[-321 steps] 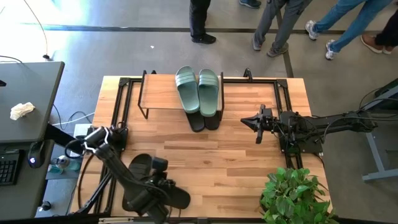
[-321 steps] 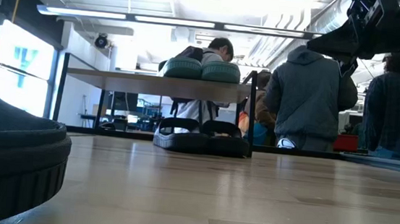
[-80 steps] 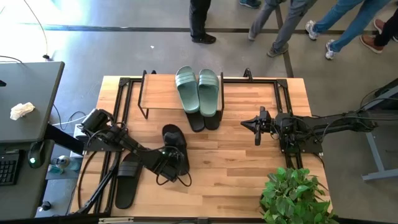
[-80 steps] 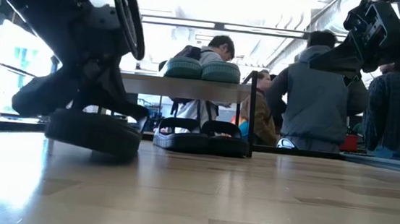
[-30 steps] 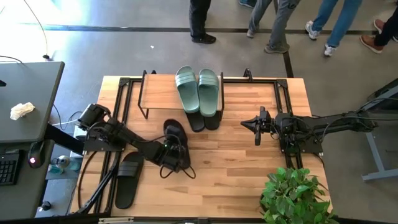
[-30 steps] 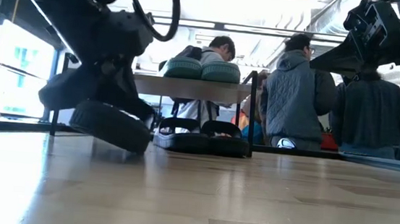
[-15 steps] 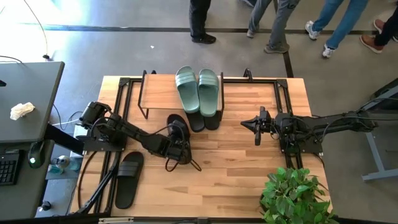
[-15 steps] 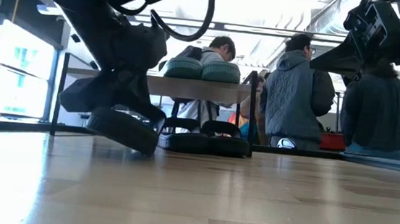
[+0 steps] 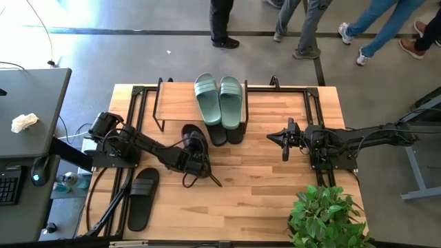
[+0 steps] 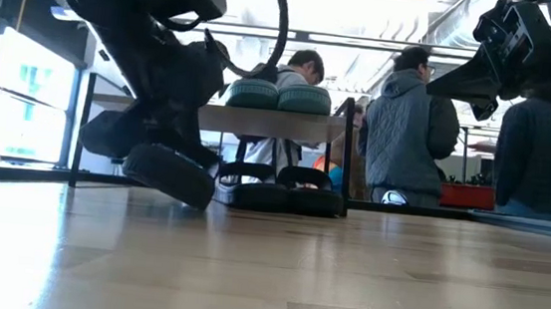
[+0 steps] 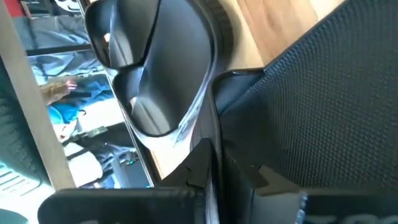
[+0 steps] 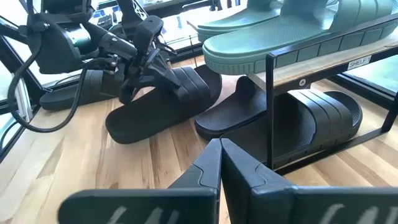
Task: Pick and place slides into the shelf
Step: Put the black slide under the shelf
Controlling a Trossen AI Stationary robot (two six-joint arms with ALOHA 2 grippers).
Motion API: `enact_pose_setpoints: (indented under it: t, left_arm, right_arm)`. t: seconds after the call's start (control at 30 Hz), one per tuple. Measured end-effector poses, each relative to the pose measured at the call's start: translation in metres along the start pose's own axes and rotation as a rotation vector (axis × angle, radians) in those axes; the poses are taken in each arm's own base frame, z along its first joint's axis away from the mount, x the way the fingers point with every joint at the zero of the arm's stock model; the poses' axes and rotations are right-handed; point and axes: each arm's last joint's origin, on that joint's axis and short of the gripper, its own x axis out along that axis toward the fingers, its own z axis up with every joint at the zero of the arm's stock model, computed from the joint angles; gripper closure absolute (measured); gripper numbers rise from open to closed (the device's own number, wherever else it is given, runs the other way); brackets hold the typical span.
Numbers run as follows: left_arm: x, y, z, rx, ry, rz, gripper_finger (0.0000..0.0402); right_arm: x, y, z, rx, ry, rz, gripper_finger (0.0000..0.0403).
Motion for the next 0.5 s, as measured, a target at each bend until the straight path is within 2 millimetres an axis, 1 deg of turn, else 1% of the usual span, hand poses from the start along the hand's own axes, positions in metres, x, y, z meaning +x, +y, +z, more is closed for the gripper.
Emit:
enact_pose_setpoints:
  t: [0.1, 0.2, 0.37, 0.43, 0.5]
  left_arm:
    - [0.003, 0.002, -0.002, 0.020, 0.024, 0.011, 0.0375]
    - [0.007, 0.006, -0.005, 0.042, 0.048, 0.021, 0.0382]
    - [0.017, 0.012, -0.009, 0.015, 0.064, -0.012, 0.0392]
    - [0.018, 0.013, -0.009, 0.010, 0.068, -0.013, 0.0385]
    - [0.018, 0.012, -0.009, 0.014, 0.067, -0.014, 0.0371]
  right_arm:
    - [0.000, 0.000, 0.000, 0.000, 0.000, 0.000, 0.0403]
    - [0.000, 0.000, 0.000, 0.000, 0.000, 0.001, 0.0403]
    - [0.000, 0.000, 0.000, 0.000, 0.000, 0.000, 0.0403]
    - [0.000, 0.000, 0.000, 0.000, 0.000, 0.000, 0.0403]
    - [0.000, 0.000, 0.000, 0.000, 0.000, 0.000, 0.0403]
